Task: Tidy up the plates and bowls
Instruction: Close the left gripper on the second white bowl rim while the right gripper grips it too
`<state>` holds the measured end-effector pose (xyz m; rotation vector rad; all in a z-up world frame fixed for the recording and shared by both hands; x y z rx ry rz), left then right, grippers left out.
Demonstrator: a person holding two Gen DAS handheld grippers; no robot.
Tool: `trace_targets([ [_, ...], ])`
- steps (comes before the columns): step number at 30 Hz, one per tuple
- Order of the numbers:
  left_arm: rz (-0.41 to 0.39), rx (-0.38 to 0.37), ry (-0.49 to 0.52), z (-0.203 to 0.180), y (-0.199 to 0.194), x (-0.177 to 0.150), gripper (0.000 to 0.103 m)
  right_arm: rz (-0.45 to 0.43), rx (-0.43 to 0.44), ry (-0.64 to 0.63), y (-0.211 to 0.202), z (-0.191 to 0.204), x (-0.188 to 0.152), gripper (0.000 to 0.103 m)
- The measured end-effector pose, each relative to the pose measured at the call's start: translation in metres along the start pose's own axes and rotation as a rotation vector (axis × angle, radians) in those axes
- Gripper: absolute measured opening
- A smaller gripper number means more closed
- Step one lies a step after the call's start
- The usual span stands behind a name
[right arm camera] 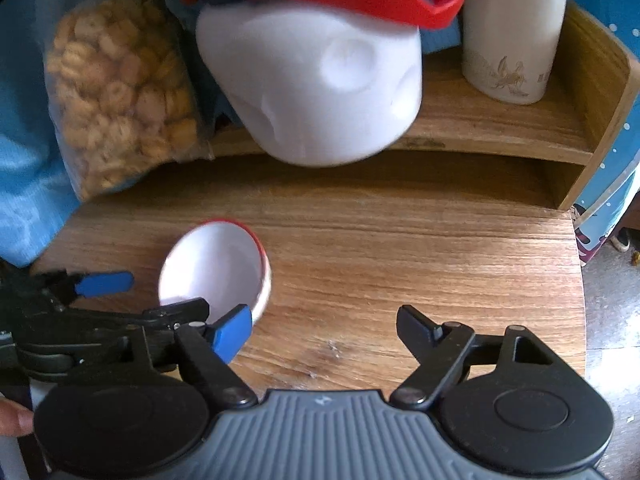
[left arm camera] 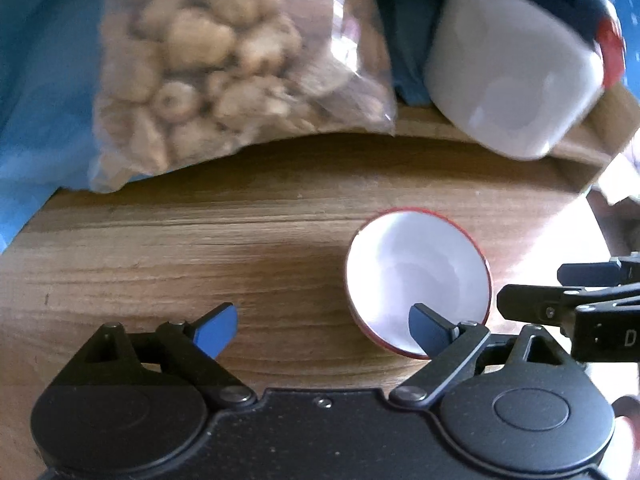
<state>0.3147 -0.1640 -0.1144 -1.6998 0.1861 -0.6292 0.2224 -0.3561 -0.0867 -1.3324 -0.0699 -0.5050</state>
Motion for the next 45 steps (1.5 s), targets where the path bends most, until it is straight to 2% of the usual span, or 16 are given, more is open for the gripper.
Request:
trace_targets([
  [2,-0.012,-0.029,-0.024,0.005,-0.005,0.000,0.093,-0.020,0.018,0.009,-0.007,0.000,0.000,0.084],
  [8,-0.053,-0.051,-0.099,0.016,-0.014,0.005,0.093,-0.012,0.058,0.002,-0.006,0.002,0.007,0.084],
  [12,-0.033,-0.028,-0.111,0.020,-0.006,0.010,0.092,0.009,0.055,0.004,0.006,0.001,0.009,0.084],
  [13,-0.027,-0.025,-0.108,0.019,-0.002,0.011,0.090,0.012,0.054,0.002,0.007,0.001,0.010,0.084],
  [15,-0.012,-0.026,-0.098,0.016,0.005,0.013,0.084,0.019,0.048,-0.010,0.010,0.002,0.012,0.081],
  [17,0.009,-0.035,-0.097,0.014,0.012,0.017,0.069,0.027,0.044,-0.017,0.012,0.002,0.011,0.077],
  [19,0.011,-0.033,-0.098,0.012,0.016,0.017,0.066,0.039,0.041,-0.015,0.016,0.002,0.012,0.070],
  [24,0.010,-0.033,-0.088,0.007,0.018,0.016,0.048,0.048,0.075,-0.016,0.018,0.003,0.012,0.052],
  [26,0.012,-0.079,-0.087,0.008,0.016,0.017,0.028,0.057,0.104,-0.004,0.020,0.002,0.013,0.045],
  [28,0.012,-0.116,-0.081,0.008,0.011,0.017,0.014,0.065,0.132,0.015,0.023,0.001,0.014,0.043],
  [32,-0.005,-0.108,-0.043,0.000,0.012,0.014,0.013,0.078,0.158,0.035,0.031,-0.001,0.017,0.042],
  [35,0.002,-0.137,-0.039,-0.002,0.013,0.011,0.010,0.093,0.185,0.050,0.034,-0.002,0.018,0.032],
  [39,0.009,-0.131,-0.038,-0.006,0.012,0.007,0.010,0.098,0.206,0.069,0.041,0.000,0.017,0.030],
  [45,-0.007,-0.146,-0.062,-0.001,0.001,0.002,0.009,0.111,0.243,0.121,0.034,-0.009,0.009,0.016],
])
Point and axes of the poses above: each gripper's, at about its wrist camera, not at the fingertips, and y roughly the way its jaws point, z to its left, x to its top, the point moved 1 cm from there along y, roughly the way its jaws point, and after that the axes turned 11 degrees about z, right-handed, at the moved point
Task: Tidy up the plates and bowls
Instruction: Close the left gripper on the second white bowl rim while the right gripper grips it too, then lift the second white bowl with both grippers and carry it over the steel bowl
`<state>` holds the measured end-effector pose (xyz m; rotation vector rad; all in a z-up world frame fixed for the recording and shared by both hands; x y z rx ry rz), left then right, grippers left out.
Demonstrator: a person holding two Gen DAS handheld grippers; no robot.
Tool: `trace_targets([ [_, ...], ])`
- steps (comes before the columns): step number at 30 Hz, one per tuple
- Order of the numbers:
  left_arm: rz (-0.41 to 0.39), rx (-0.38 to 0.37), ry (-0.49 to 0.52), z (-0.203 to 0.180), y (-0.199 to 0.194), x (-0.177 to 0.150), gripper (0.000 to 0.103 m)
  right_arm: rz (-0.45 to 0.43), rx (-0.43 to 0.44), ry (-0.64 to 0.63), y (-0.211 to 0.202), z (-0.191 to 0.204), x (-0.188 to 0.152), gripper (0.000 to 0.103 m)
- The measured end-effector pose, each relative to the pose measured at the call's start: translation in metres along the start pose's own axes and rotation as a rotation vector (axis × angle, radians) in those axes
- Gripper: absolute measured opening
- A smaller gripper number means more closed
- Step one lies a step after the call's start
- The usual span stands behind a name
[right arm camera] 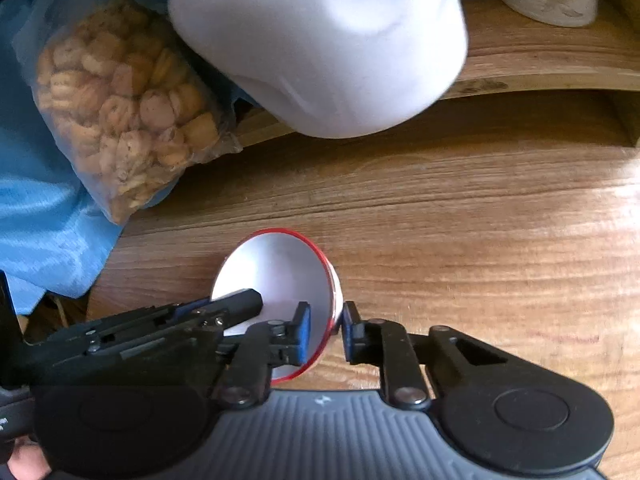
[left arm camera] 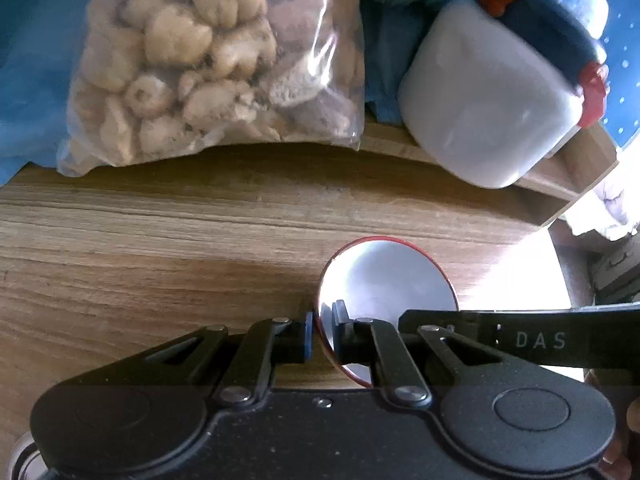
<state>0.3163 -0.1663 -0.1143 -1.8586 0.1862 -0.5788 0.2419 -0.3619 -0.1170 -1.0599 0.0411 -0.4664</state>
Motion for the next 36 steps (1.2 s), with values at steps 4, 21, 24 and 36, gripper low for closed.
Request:
trace_targets([
  [4,-0.019,-0.011,0.012,-0.007,-0.017,-0.002,0.009,-0.028,-0.009,-0.012,-0.016,0.005,-0.009,0.015],
  [21,-0.109,-0.105,0.100,-0.077,-0.068,-0.039,0.009,-0.158,-0.009,0.075,-0.100,-0.019,-0.067,0.015],
  [24,-0.093,-0.131,0.125,-0.090,-0.073,-0.045,0.009,-0.169,-0.013,0.097,-0.110,-0.028,-0.077,0.015],
  [36,-0.023,-0.211,0.230,-0.144,-0.070,-0.077,0.009,-0.245,-0.026,0.201,-0.156,-0.076,-0.128,0.015],
])
Point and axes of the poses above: each gripper's, at about its wrist camera, not at the fingertips, and y roughly the way its jaws point, z to its left, x to its top, the point moved 1 cm from there along y, roughly the way its jaws point, and after that the axes turned 11 degrees about z, right-handed, at the moved point
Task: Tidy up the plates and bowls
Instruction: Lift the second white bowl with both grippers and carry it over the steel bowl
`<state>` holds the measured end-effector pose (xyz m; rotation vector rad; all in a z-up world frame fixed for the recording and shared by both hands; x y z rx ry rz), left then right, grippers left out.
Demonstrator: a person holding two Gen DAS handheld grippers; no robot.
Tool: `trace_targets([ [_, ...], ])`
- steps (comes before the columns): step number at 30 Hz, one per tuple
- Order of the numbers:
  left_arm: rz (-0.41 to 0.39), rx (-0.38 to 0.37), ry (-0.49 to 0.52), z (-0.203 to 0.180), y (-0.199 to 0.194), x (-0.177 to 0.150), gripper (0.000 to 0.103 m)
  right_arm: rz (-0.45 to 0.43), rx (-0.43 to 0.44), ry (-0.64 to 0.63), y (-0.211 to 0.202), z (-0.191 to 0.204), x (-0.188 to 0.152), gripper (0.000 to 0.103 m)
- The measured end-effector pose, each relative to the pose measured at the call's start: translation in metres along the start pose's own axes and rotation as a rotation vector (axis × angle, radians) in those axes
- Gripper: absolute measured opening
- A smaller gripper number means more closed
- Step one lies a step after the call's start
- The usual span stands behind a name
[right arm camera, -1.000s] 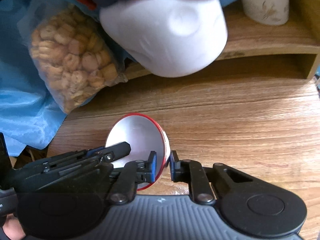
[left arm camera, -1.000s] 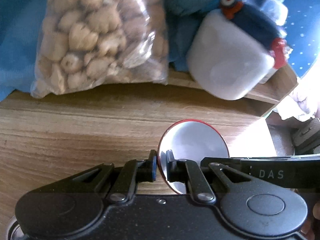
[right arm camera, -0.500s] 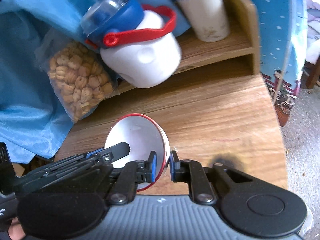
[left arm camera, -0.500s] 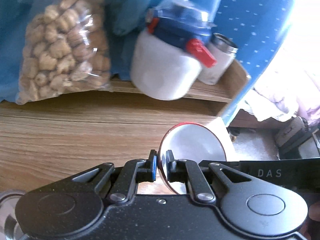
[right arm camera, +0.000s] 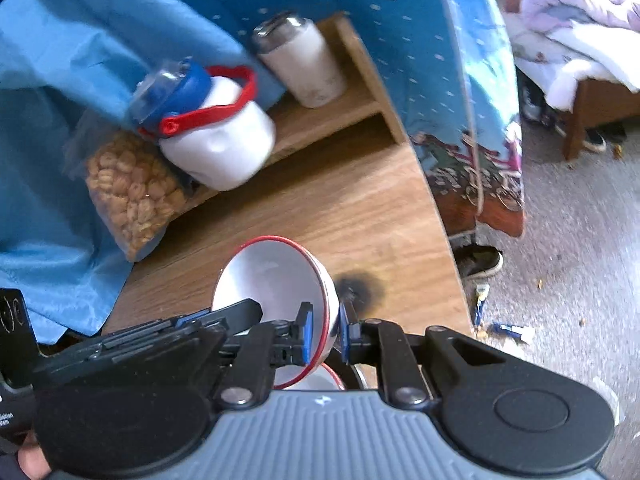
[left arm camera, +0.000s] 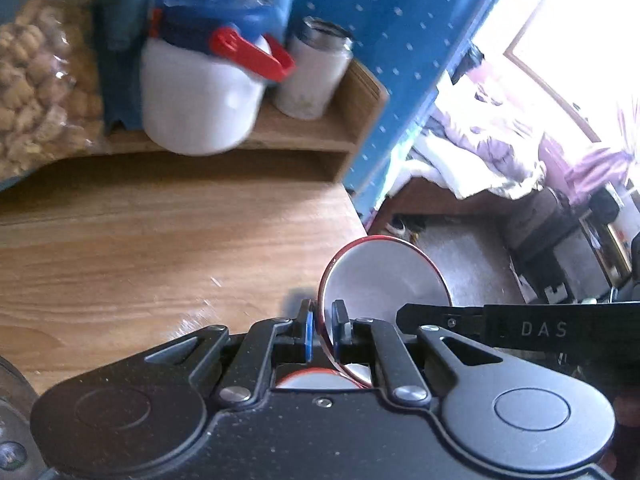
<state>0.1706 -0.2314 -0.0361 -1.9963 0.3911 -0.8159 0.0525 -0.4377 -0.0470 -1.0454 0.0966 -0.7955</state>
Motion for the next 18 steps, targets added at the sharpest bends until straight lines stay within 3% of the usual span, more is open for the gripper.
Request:
trace_targets([
  [7,0.032,-0.002,0.005,-0.005,0.005,-0.009,0.008,0.045,0.009,0.038,0.002,-0.016,-0.018,0.015],
  [18,0.052,0.034,-0.037,0.009,-0.001,-0.024,0.008,0.109,0.040,0.006,0.013,-0.005,-0.034,0.015],
])
Point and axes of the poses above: each gripper's, at about its wrist camera, not at the fingertips, and y roughly the way its jaws point, z to its left, x to its top, the point moved 1 cm from there along y, roughly the way its jaws point, and after that the axes turned 11 degrees about z, right-handed, at the moved point
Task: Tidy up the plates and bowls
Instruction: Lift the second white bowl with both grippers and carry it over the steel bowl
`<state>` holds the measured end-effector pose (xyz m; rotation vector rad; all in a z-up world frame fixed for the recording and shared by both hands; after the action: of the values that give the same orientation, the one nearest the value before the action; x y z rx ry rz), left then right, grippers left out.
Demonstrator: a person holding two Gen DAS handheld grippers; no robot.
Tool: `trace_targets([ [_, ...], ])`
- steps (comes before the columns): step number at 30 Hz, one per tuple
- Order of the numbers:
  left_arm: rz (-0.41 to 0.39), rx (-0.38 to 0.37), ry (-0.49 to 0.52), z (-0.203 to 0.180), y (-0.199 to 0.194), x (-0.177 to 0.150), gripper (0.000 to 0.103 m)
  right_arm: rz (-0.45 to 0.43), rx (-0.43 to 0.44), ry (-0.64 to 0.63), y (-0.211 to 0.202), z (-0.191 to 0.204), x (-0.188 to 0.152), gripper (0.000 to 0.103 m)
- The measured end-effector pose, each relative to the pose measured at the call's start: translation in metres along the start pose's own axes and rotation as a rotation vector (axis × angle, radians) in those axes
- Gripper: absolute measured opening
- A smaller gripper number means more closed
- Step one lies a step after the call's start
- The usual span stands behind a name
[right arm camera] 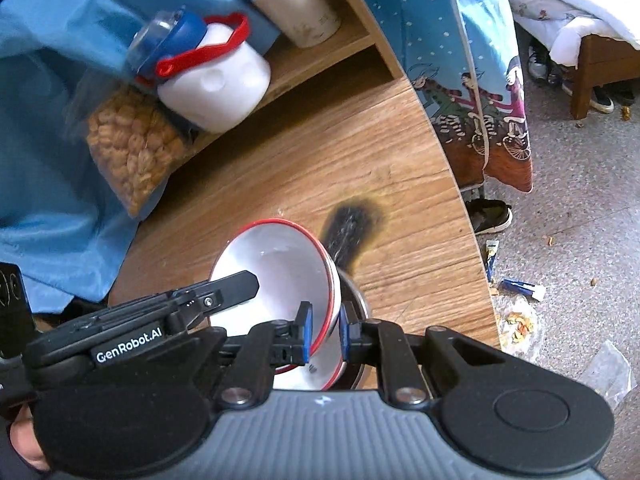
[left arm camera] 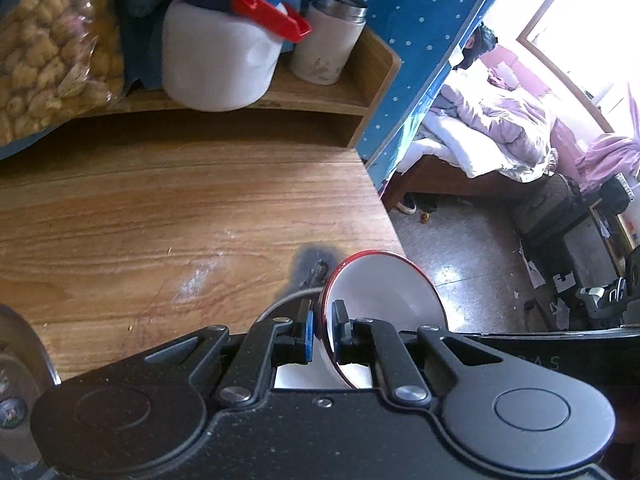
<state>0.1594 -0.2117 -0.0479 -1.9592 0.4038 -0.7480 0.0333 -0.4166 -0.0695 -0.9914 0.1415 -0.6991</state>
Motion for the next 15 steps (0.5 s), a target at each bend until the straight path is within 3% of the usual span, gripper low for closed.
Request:
trace_targets([
  [15,0.035,0.015,-0.017,0.004,0.002,-0.017,0.008,0.053,-0.014,-0.014,0.010,0.003,-0.010,0.015],
])
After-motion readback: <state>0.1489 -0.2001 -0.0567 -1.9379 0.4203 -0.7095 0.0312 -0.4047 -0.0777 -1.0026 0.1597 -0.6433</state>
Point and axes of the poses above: each gripper's, at about its wrist camera, not at the fingertips, and y roughly the way its jaws point, z to its left, x to its top, the point moved 1 cm from there along y, roughly the way its jaws point, and after that the axes turned 11 degrees about z, right-handed, at the moved point
